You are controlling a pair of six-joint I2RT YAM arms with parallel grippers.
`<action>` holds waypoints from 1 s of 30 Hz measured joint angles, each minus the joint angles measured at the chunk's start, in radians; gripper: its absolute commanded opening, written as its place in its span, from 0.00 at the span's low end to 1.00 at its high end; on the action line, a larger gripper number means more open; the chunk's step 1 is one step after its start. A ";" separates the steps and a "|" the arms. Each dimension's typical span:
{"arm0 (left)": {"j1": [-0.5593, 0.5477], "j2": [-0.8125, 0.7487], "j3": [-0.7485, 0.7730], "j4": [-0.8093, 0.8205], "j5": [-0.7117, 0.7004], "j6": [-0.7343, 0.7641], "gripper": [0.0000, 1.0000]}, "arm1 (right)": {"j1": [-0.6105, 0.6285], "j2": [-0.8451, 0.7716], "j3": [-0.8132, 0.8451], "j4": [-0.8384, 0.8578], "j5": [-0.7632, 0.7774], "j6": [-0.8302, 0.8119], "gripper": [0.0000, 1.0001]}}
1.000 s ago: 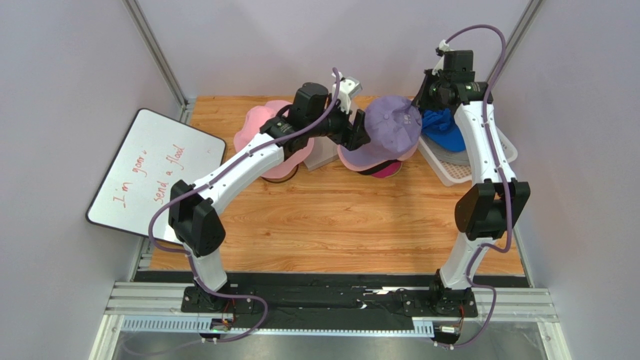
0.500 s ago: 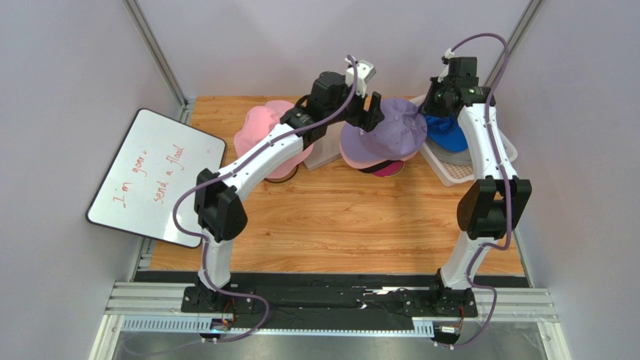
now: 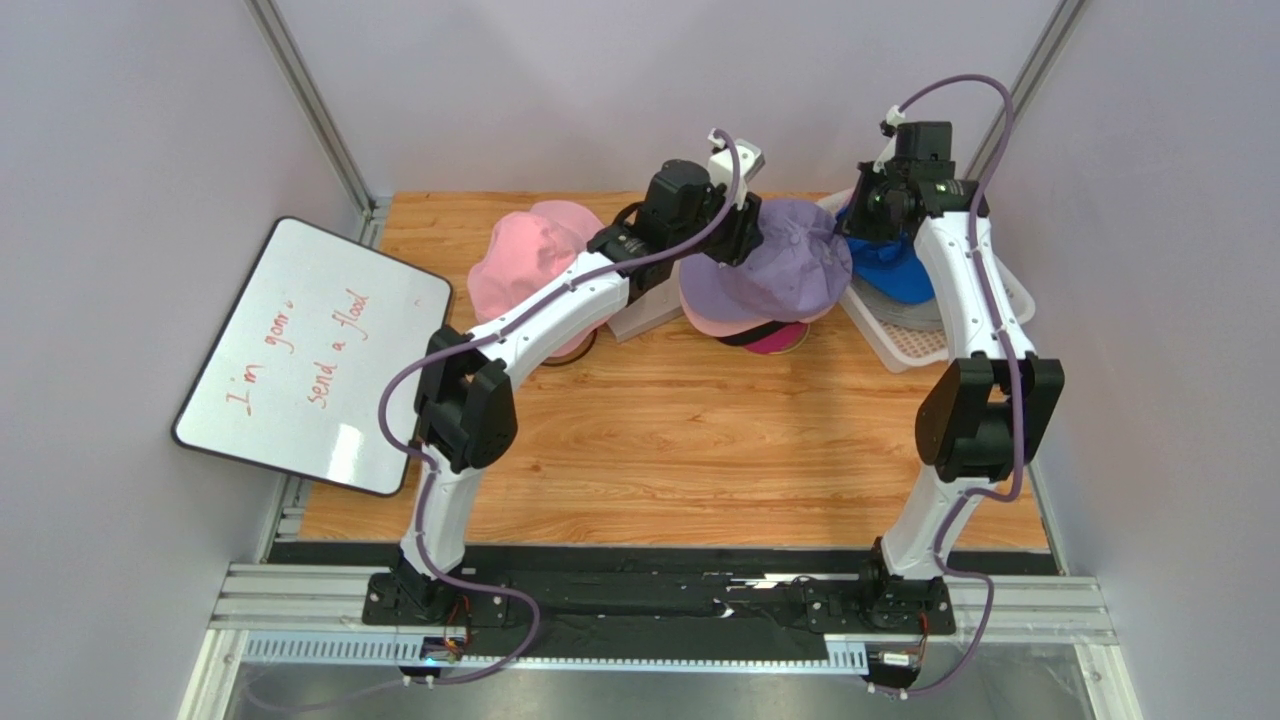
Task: Stack the hats
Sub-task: Stack the hat on the hat.
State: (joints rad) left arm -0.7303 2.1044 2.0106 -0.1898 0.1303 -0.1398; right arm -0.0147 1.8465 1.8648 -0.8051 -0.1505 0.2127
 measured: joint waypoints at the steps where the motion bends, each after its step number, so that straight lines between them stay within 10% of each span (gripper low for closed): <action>1: 0.000 0.000 -0.003 0.001 0.000 -0.003 0.32 | 0.000 -0.003 0.000 -0.002 -0.003 0.000 0.00; 6: 0.001 0.000 -0.005 0.011 0.007 0.006 0.01 | 0.000 -0.012 0.000 -0.016 -0.008 0.000 0.00; 30: 0.093 0.014 -0.003 0.048 0.029 -0.119 0.00 | 0.014 0.041 0.180 -0.115 0.027 0.000 0.00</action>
State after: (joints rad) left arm -0.6376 2.1181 2.0075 -0.1421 0.1593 -0.2584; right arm -0.0006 1.8877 2.0445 -0.9199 -0.1230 0.2123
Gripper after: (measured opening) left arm 0.003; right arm 0.005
